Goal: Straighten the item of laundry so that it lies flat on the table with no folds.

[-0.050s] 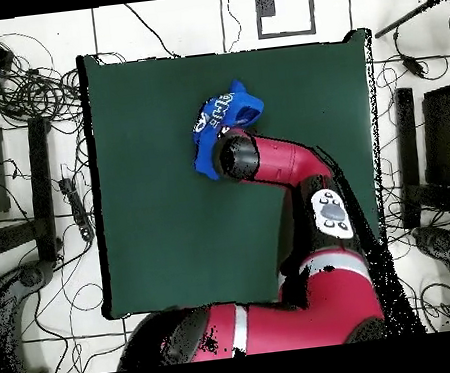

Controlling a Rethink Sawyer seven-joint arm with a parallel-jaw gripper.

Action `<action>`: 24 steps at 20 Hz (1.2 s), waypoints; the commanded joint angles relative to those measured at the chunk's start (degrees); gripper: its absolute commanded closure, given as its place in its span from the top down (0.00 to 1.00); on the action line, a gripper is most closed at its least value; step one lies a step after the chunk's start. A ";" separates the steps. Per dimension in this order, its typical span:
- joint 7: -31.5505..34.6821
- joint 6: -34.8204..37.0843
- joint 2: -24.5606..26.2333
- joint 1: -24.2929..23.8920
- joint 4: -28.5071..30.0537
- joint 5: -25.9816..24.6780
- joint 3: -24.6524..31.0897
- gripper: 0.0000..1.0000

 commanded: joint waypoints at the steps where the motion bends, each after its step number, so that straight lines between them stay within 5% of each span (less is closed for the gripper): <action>1: 19.03 -1.75 -6.49 4.46 12.45 5.63 1.39 1.00; 13: 18.49 -2.99 -1.97 8.38 8.95 11.30 -1.32 1.00; 24: 9.19 -6.40 7.54 1.06 0.52 8.99 1.52 1.00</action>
